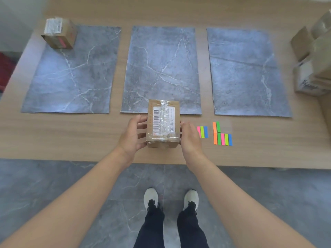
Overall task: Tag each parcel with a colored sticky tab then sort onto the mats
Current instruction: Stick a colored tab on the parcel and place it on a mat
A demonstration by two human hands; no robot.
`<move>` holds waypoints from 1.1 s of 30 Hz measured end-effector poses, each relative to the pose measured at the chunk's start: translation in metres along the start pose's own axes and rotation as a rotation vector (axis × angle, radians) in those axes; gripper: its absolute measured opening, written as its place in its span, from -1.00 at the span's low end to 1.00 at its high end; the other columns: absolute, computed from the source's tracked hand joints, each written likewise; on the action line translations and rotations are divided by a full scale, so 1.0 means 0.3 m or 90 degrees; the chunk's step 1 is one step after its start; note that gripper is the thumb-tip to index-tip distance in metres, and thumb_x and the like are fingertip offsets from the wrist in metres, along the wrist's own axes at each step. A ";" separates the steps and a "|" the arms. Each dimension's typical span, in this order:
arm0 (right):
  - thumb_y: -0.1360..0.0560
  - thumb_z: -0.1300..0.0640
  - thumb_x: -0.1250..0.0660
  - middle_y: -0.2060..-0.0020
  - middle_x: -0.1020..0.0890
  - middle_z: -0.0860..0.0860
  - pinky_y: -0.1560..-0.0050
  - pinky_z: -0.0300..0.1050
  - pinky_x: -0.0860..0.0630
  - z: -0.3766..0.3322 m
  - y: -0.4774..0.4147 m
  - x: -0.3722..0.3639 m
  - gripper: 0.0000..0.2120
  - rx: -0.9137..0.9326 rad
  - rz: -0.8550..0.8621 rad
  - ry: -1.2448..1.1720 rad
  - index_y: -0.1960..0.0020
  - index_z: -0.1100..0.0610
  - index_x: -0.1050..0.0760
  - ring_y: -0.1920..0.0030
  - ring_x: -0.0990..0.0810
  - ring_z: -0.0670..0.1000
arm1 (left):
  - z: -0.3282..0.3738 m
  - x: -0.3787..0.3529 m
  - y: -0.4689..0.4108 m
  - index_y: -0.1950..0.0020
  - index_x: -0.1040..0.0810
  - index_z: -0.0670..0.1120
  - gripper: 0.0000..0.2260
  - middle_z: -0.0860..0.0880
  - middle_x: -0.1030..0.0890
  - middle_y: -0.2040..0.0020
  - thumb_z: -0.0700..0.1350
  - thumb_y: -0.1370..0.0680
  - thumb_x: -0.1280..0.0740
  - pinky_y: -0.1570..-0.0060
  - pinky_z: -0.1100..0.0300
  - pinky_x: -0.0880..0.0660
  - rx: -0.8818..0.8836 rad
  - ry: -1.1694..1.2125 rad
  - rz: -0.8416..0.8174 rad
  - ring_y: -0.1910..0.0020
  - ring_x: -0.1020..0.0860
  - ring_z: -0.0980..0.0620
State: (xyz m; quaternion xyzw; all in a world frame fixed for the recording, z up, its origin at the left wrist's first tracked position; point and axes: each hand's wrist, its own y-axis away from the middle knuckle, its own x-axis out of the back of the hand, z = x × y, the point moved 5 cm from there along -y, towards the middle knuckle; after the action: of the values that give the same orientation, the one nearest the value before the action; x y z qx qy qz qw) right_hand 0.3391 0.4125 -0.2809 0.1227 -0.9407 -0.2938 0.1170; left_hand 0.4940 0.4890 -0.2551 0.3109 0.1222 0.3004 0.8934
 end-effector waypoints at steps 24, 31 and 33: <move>-0.42 -0.25 -0.11 -0.13 -0.65 -0.07 -0.24 0.11 -0.55 0.103 -0.008 0.041 -0.58 0.011 -0.079 0.011 -0.14 -0.10 -0.53 -0.16 -0.62 -0.03 | -0.129 -0.025 -0.004 -0.28 -0.54 -0.01 -0.66 0.04 -0.63 -0.10 0.11 -0.67 -0.10 -0.07 0.02 -0.56 -0.012 -0.005 0.026 -0.06 -0.62 0.01; -0.70 0.03 -0.11 0.01 -0.61 -0.22 -0.27 -0.07 -0.50 0.097 -0.023 0.127 -0.75 0.011 -0.105 -0.010 -0.03 -0.17 -0.55 -0.06 -0.57 -0.19 | -0.138 -0.035 0.007 -0.36 -0.49 0.02 -0.65 0.03 -0.59 -0.21 0.10 -0.66 -0.10 -0.26 0.09 -0.45 -0.061 -0.054 0.051 -0.25 -0.54 0.01; -0.67 0.02 -0.14 -0.10 -0.63 -0.16 -0.36 0.04 -0.50 0.102 -0.045 0.168 -0.74 0.018 -0.075 -0.012 -0.18 -0.08 -0.59 -0.17 -0.58 -0.10 | -0.110 -0.050 0.025 -0.30 -0.49 0.08 -0.69 0.08 -0.55 -0.24 0.09 -0.61 -0.13 -0.25 0.21 -0.39 -0.144 -0.102 0.086 -0.31 -0.48 0.10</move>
State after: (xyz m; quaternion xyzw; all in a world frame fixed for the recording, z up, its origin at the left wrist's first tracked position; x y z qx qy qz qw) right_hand 0.2848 0.4025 -0.3058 0.1765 -0.9370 -0.2881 0.0892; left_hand 0.4651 0.5004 -0.2756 0.2388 -0.0052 0.3460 0.9073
